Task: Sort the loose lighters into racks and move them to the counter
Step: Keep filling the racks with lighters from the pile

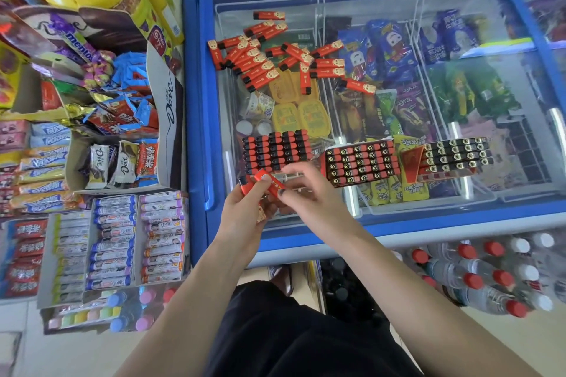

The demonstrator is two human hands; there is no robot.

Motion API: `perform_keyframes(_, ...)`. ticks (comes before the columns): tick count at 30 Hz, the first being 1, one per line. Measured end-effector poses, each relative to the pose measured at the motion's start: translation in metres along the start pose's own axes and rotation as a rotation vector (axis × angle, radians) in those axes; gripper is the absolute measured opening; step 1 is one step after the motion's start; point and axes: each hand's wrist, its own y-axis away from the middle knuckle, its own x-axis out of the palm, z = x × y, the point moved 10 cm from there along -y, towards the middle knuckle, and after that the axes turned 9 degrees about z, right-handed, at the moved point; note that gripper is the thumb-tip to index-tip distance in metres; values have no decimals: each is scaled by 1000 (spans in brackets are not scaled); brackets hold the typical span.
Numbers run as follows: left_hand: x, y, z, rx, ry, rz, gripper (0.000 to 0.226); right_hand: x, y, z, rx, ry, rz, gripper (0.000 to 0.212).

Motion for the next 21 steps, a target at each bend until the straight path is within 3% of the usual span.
perform_keyframes(6, -4, -2, 3, 5, -88, -33, 20, -5, 7, -2, -20, 34, 10, 24)
perform_keyframes(13, -12, -6, 13, -75, -61, -70, 36, -49, 10, -17, 39, -134, -249, 7)
perform_keyframes(21, -20, -10, 10, -19, -287, -103, 31, -57, -17, -19, 46, 44, -375, 10)
